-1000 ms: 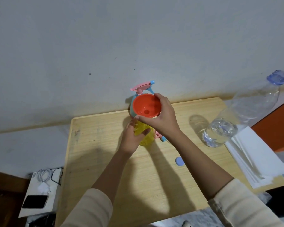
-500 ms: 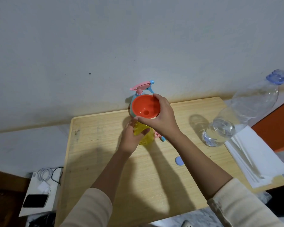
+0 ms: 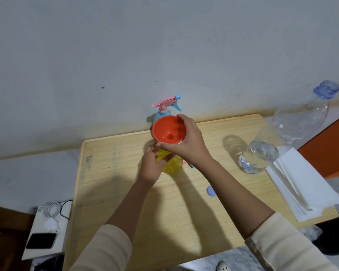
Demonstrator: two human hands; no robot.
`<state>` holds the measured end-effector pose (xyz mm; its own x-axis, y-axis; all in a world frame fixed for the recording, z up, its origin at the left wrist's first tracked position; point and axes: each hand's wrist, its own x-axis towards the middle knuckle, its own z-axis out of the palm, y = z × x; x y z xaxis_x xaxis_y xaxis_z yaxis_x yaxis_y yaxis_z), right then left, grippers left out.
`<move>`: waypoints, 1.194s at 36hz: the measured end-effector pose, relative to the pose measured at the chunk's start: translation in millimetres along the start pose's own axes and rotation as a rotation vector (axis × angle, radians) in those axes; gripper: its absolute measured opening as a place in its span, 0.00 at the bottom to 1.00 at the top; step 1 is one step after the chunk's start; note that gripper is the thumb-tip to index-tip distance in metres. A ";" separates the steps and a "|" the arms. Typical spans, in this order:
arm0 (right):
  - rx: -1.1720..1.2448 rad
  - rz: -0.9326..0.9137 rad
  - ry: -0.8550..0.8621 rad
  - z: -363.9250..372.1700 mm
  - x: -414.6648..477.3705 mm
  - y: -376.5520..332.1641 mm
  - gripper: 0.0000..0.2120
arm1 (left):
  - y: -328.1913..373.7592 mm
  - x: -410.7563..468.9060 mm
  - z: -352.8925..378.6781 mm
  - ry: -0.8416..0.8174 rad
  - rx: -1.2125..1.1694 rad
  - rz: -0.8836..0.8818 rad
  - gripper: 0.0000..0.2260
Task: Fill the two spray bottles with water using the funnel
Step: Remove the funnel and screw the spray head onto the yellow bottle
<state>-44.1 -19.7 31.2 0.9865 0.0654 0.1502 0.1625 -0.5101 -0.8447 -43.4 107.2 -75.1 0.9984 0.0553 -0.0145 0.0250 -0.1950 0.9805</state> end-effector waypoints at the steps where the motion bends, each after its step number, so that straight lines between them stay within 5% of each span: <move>1: -0.002 -0.001 -0.007 -0.3 -0.1 0.0 0.45 | -0.7 -0.1 0.2 0.000 0.006 0.003 0.19; 15: 0.117 0.097 0.193 -58.6 12.5 11.4 0.40 | -7.8 -4.0 -9.0 0.011 0.151 0.037 0.28; 26: -0.233 0.458 0.054 -58.6 -19.9 117.2 0.50 | -9.8 -15.8 -10.2 0.031 0.140 0.082 0.21; 29: -0.285 0.496 0.030 -54.2 -23.1 125.1 0.45 | -10.2 -16.7 -10.2 0.013 0.133 0.077 0.22; 43: -0.358 0.514 0.015 -56.7 -18.4 124.3 0.49 | -10.2 -21.8 -13.5 -0.008 0.178 0.075 0.27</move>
<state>-43.3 -132.9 -47.4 0.9359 -0.2749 -0.2200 -0.3521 -0.7289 -0.5871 -66.1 121.2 -82.1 0.9981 0.0261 0.0552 -0.0417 -0.3689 0.9285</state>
